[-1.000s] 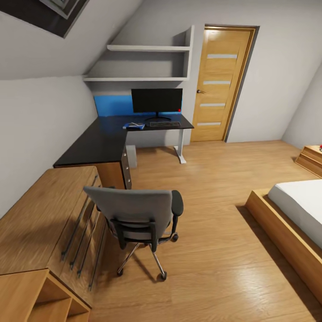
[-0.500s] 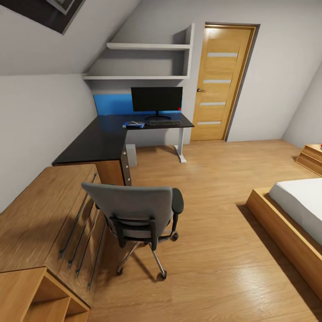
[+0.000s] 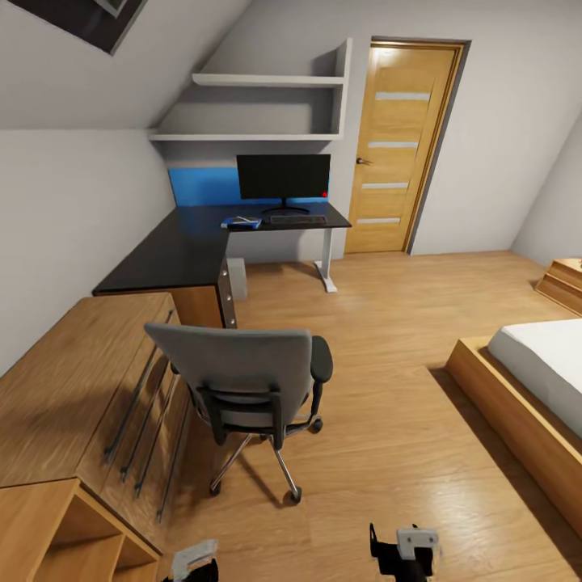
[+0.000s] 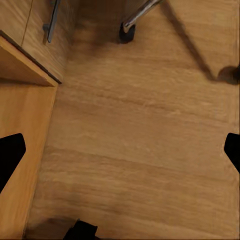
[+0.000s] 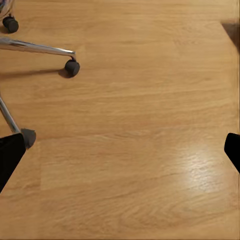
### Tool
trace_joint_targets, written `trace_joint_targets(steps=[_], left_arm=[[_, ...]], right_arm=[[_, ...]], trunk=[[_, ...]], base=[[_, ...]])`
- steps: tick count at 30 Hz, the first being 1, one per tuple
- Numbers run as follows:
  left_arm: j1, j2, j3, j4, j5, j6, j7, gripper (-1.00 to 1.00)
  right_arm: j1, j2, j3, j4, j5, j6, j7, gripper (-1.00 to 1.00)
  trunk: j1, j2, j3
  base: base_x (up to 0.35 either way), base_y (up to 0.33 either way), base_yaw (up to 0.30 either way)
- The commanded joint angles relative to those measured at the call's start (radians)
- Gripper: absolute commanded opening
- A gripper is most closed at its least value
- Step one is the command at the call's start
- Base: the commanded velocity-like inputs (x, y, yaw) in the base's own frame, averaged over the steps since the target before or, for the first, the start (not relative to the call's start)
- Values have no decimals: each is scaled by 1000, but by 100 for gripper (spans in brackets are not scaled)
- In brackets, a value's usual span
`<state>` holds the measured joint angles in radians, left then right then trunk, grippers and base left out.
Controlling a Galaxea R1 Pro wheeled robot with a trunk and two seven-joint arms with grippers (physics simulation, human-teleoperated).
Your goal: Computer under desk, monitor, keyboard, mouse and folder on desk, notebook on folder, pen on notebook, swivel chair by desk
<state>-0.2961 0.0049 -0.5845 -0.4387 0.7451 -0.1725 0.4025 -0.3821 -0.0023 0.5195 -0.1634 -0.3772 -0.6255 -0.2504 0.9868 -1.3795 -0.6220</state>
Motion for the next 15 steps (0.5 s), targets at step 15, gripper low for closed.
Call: trace_joint_targets(steps=[15], left_arm=[[-87,0,117,85,81,126,-7,100]], right_arm=[[-93,5,8,79,-171,22,9,100]], trunk=[[58,-106,-48]], base=[[0,0,0]])
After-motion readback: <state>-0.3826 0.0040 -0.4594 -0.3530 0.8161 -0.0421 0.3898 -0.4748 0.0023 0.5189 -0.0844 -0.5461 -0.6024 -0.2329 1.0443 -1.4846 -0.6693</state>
